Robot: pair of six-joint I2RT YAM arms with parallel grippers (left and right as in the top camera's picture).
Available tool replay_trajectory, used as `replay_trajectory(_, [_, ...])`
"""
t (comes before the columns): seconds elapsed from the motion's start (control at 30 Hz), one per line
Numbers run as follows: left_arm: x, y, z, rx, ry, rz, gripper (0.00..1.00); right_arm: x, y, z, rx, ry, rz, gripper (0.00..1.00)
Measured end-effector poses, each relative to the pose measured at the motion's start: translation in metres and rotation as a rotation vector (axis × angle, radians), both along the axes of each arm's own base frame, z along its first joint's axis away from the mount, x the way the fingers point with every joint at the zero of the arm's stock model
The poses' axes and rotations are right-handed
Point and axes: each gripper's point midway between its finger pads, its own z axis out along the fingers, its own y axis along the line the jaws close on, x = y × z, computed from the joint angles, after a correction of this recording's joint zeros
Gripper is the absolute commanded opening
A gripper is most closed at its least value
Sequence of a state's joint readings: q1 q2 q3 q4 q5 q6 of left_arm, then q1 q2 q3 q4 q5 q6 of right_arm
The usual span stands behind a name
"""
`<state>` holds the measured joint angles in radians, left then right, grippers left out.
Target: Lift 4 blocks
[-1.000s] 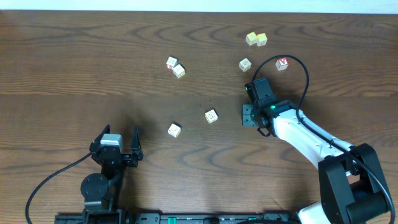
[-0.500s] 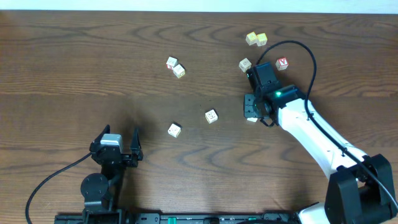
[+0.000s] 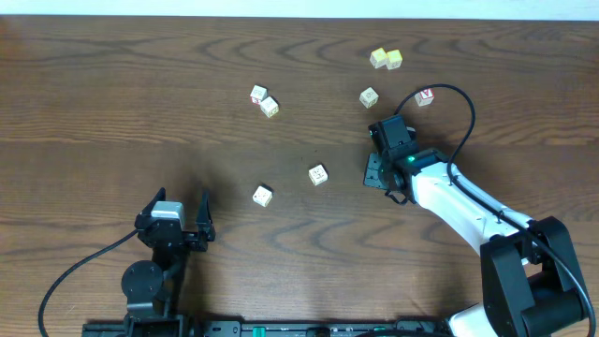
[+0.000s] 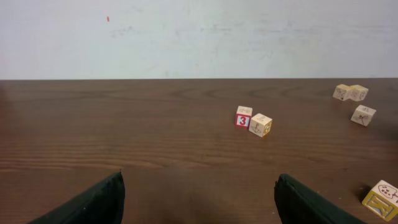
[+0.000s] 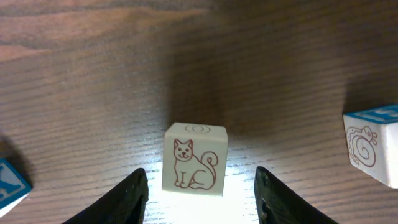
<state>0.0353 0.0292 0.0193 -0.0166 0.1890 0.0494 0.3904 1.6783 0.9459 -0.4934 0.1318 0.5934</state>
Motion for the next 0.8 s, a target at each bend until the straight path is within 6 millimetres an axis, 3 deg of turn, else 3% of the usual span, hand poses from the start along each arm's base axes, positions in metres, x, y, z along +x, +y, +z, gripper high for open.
replay_trajectory(0.13, [0.000,0.000,0.000,0.000,0.000,0.000,0.77,0.004,0.001,0.000,-0.004,-0.014,0.011,0.51])
replay_trajectory(0.37, [0.000,0.000,0.000,0.000,0.000,0.000,0.77,0.006,-0.001,-0.018,-0.032,0.009,0.017,0.45])
replay_trajectory(0.53, [0.000,0.000,0.000,0.000,0.000,0.000,0.77,0.006,-0.003,-0.023,-0.043,0.018,0.018,0.31])
replay_trajectory(0.8, [0.000,0.000,0.000,0.000,0.000,0.000,0.77,0.011,-0.016,-0.023,-0.062,0.018,0.070,0.25])
